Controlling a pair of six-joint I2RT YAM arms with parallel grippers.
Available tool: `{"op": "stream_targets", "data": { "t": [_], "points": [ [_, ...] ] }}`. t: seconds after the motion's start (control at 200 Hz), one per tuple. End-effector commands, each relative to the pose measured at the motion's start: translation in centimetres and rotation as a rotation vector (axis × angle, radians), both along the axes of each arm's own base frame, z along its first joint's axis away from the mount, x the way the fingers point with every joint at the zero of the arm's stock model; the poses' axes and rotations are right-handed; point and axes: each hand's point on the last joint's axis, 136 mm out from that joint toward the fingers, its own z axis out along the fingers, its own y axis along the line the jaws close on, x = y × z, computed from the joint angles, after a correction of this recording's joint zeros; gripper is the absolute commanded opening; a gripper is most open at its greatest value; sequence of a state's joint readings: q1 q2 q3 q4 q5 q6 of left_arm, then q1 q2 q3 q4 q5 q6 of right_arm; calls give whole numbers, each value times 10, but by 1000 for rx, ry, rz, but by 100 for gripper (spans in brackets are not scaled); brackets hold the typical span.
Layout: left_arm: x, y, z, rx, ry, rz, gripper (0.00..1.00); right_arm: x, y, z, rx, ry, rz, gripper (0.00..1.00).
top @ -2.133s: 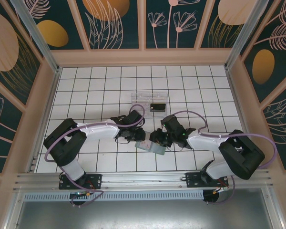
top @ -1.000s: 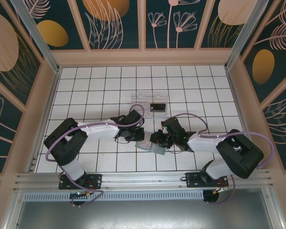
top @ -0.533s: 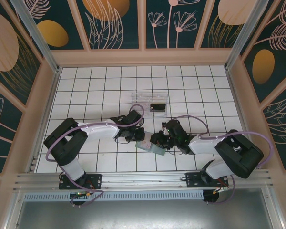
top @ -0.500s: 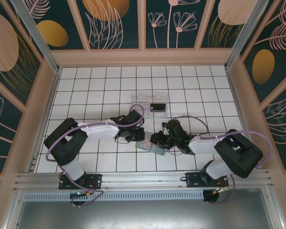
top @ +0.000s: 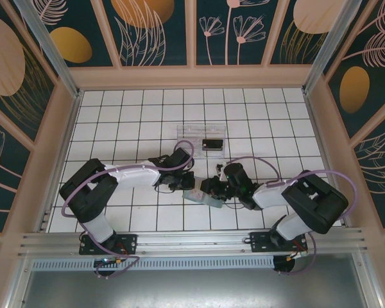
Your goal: Take the credit cards out of the card holder
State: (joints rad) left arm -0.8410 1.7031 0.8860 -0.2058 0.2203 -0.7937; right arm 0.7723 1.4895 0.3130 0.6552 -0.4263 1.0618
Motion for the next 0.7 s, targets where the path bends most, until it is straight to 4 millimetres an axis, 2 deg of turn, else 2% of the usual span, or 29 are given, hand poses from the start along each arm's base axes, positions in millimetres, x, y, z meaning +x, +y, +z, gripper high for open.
{"op": "stream_targets", "data": {
  "t": [0.0,0.18,0.515,0.696],
  "points": [
    [-14,8,-14,31,67,0,12,2,15,19,97,-51,39,23],
    [-14,12,-16,56,67,10,13,0,12,26,121,-66,32,22],
    [-13,18,-17,92,63,16,18,-1,-8,42,156,-118,-7,21],
    [-13,18,-15,97,59,13,18,0,-16,34,112,-96,-33,19]
  ]
}}
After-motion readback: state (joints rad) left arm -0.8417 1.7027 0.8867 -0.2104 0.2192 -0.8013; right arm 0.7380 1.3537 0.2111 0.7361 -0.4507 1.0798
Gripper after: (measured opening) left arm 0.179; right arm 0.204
